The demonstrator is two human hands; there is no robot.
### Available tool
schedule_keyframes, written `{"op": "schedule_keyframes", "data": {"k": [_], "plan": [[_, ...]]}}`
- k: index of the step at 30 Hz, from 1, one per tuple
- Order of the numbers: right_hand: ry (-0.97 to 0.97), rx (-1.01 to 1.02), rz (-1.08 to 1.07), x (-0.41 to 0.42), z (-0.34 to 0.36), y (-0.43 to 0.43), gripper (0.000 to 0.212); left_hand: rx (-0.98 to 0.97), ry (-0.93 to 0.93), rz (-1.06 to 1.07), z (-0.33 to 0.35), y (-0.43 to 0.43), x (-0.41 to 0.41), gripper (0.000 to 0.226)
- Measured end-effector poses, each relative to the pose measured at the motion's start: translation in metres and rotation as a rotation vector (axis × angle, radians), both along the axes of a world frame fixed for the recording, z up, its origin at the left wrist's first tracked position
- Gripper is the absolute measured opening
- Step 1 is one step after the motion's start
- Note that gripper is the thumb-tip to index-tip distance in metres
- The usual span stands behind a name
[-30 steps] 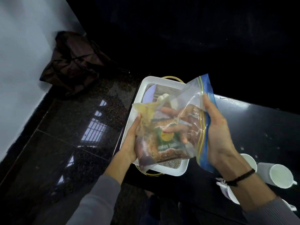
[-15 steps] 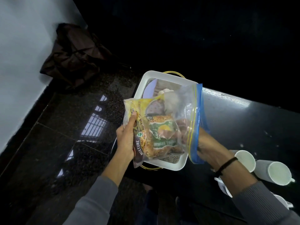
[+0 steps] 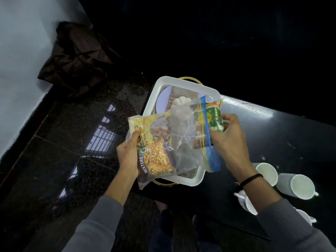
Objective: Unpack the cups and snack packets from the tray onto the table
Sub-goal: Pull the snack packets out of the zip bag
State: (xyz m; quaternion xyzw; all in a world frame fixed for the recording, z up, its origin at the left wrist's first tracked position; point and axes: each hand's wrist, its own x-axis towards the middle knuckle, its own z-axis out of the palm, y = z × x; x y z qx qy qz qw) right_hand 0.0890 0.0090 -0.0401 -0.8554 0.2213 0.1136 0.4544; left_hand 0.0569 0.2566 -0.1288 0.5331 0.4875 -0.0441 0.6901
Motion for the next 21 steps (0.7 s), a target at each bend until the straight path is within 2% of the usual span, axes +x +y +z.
{"op": "schedule_keyframes", "data": {"k": [4,6,9,12,15,21], "plan": [[-0.132,0.027,-0.146,0.004,0.001,-0.008,0.047,0.051,0.03,-0.002,-0.002,0.009,-0.001,0.034],[-0.217,-0.108,-0.109,0.005,0.002,-0.012,0.042,0.086,0.026,-0.016,-0.003,0.011,-0.003,0.033],[-0.284,-0.421,0.021,0.011,0.001,-0.018,0.048,0.142,0.046,-0.039,-0.002,0.014,-0.004,0.038],[-0.294,-0.553,0.083,0.023,-0.002,-0.026,0.055,0.174,0.047,-0.073,-0.001,0.016,-0.003,0.037],[-0.297,-0.556,0.124,0.038,-0.01,-0.033,0.059,0.168,0.031,-0.089,0.0,0.019,0.0,0.029],[-0.285,-0.387,0.23,0.077,-0.031,-0.026,0.055,0.151,0.001,-0.124,0.004,0.023,0.003,0.025]]}}
